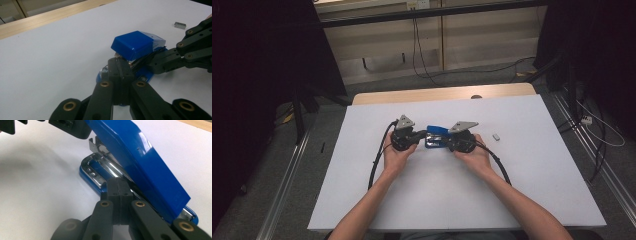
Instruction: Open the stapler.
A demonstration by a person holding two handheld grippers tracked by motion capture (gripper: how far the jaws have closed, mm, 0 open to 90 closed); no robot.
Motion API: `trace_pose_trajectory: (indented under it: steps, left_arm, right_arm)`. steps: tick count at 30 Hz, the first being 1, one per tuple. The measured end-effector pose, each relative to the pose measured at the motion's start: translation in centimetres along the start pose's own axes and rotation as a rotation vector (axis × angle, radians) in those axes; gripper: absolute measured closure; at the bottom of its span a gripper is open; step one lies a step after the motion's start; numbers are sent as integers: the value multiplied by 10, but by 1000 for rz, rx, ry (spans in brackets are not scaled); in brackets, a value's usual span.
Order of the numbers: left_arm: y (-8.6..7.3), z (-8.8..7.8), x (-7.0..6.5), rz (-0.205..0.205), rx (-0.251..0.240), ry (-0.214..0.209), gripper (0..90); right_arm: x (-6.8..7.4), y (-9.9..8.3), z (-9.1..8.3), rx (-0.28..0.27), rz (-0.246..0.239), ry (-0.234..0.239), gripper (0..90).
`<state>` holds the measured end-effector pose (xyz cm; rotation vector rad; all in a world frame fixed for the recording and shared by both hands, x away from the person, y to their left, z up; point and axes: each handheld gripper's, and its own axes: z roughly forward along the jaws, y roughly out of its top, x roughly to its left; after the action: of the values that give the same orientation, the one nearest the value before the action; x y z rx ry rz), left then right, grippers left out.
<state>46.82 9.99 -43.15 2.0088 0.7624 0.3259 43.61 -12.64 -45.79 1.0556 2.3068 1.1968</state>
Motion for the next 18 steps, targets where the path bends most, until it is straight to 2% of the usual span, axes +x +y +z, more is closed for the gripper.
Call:
trace_pose_trajectory:
  steps: [18]
  left_arm:
    - [4,-1,-2,-13,-18,-2,900]
  right_arm:
    - [0,0,0,-1,11,-3,900]
